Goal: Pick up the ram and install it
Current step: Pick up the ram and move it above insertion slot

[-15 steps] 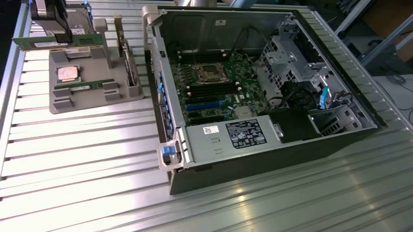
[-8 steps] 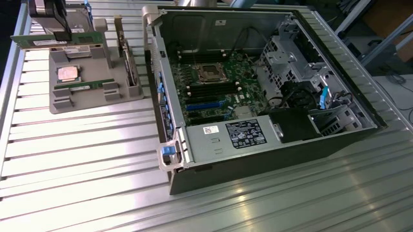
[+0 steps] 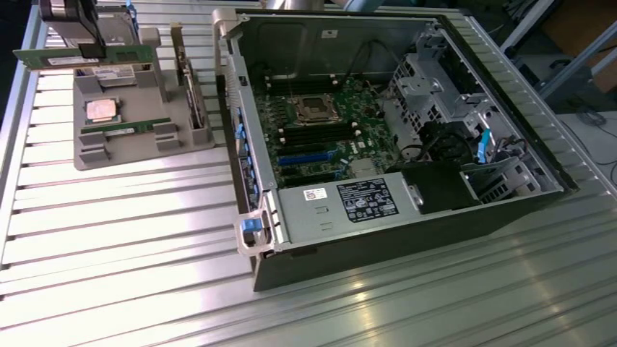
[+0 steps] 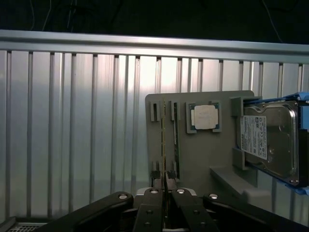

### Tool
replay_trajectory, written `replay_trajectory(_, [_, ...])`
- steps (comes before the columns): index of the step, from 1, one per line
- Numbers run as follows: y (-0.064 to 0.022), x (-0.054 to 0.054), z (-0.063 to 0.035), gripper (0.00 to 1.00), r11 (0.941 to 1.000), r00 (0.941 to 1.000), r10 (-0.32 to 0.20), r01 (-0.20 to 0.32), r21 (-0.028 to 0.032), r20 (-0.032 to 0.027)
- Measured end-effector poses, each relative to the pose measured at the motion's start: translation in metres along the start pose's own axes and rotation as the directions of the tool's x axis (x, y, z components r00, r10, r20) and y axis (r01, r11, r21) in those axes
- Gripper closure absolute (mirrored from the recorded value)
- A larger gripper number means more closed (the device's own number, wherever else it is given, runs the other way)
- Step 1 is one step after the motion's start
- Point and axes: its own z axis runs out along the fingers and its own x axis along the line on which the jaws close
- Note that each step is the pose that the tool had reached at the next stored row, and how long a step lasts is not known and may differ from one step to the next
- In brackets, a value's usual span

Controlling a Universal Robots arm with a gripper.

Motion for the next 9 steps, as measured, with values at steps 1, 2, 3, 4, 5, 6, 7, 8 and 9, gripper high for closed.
replay_trajectory(1, [0.0, 0.0, -0.0003, 0.87, 1.0, 1.0, 0.0, 0.0, 0.0001, 0.0001])
replay_trajectory(2, [0.0, 0.0, -0.0009, 0.87, 1.0, 1.0, 0.0, 0.0, -0.0001, 0.0001])
replay_trajectory(3, [0.0, 0.0, -0.0013, 0.87, 1.0, 1.0, 0.0, 0.0, 0.0, 0.0])
replay_trajectory(4, [0.0001, 0.0, -0.0018, 0.87, 1.0, 1.0, 0.0, 0.0, 0.0, 0.0001])
replay_trajectory(5, [0.0001, -0.0001, -0.0029, 0.87, 1.0, 1.0, 0.0, 0.0, 0.0, 0.0001])
replay_trajectory(6, [0.0002, -0.0001, -0.0038, 0.87, 1.0, 1.0, 0.0, 0.0, 0.0, 0.0])
replay_trajectory(7, [0.0002, -0.0001, -0.0047, 0.87, 1.0, 1.0, 0.0, 0.0, -0.0001, 0.0001])
replay_trajectory(8, [0.0002, -0.0002, -0.0059, 0.87, 1.0, 1.0, 0.0, 0.0, 0.0, 0.0])
replay_trajectory(9, [0.0003, -0.0002, -0.0069, 0.87, 1.0, 1.0, 0.0, 0.0, 0.0, 0.0001])
